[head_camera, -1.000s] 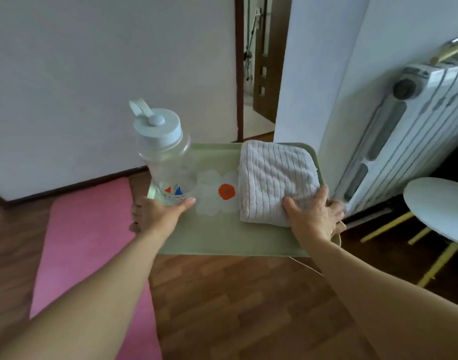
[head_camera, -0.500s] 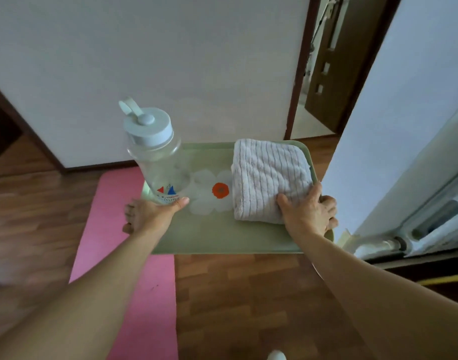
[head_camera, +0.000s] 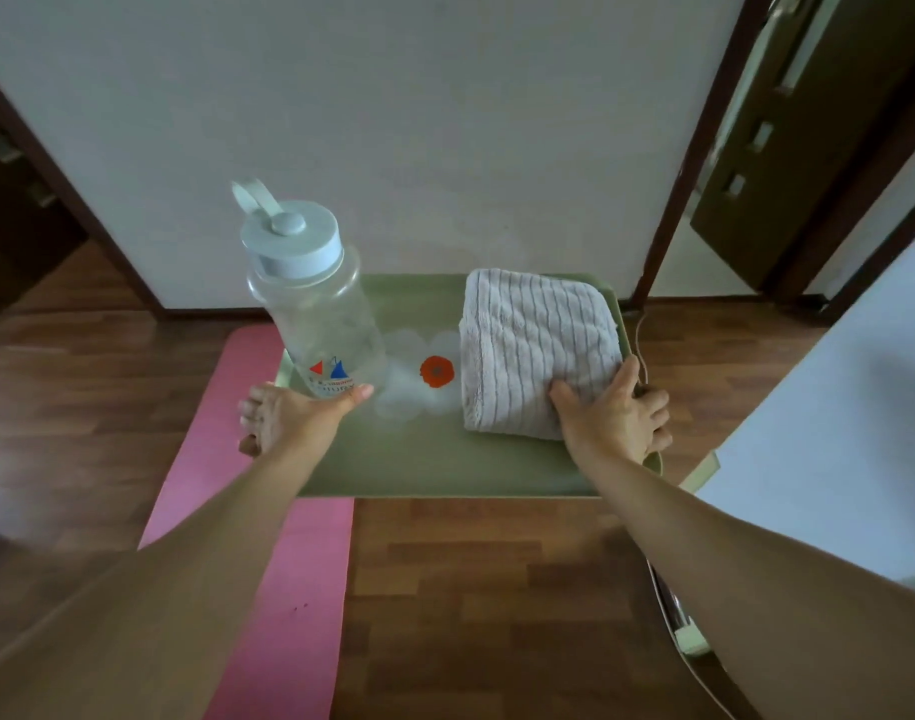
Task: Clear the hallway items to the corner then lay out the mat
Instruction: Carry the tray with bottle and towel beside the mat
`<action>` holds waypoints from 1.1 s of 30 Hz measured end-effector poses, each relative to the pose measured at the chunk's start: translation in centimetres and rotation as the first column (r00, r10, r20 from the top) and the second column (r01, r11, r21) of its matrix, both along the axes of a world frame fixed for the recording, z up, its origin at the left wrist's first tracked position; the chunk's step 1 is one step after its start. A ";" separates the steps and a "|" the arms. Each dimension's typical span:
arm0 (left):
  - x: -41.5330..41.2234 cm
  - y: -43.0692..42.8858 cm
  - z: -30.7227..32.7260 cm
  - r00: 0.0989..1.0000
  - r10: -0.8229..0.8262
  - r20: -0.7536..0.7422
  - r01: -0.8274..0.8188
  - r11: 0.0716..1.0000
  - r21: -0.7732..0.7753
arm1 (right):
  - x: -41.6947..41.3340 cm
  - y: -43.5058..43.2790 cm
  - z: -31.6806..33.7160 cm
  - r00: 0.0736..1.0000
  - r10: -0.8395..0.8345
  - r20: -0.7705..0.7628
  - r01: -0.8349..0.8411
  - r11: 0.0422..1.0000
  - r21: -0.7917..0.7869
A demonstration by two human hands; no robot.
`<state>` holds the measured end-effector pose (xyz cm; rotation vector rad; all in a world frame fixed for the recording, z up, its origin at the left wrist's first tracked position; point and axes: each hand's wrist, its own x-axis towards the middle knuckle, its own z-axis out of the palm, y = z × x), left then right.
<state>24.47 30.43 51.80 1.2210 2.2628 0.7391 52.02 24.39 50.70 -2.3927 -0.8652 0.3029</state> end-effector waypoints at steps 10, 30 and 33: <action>-0.2 13.4 -4.4 1.000 -0.023 0.011 0.024 0.998 -0.055 | 0.1 13.9 -3.8 0.997 0.041 -0.058 -0.041 0.999 0.003; 2.1 34.5 -20.6 0.999 0.032 -0.011 -0.033 0.996 -0.084 | 2.0 36.2 -21.0 0.995 0.056 -0.077 -0.059 0.997 -0.039; 1.8 36.1 -26.0 1.000 0.019 0.012 -0.019 0.998 -0.058 | 2.0 38.1 -26.3 0.995 0.065 -0.076 -0.065 0.998 -0.007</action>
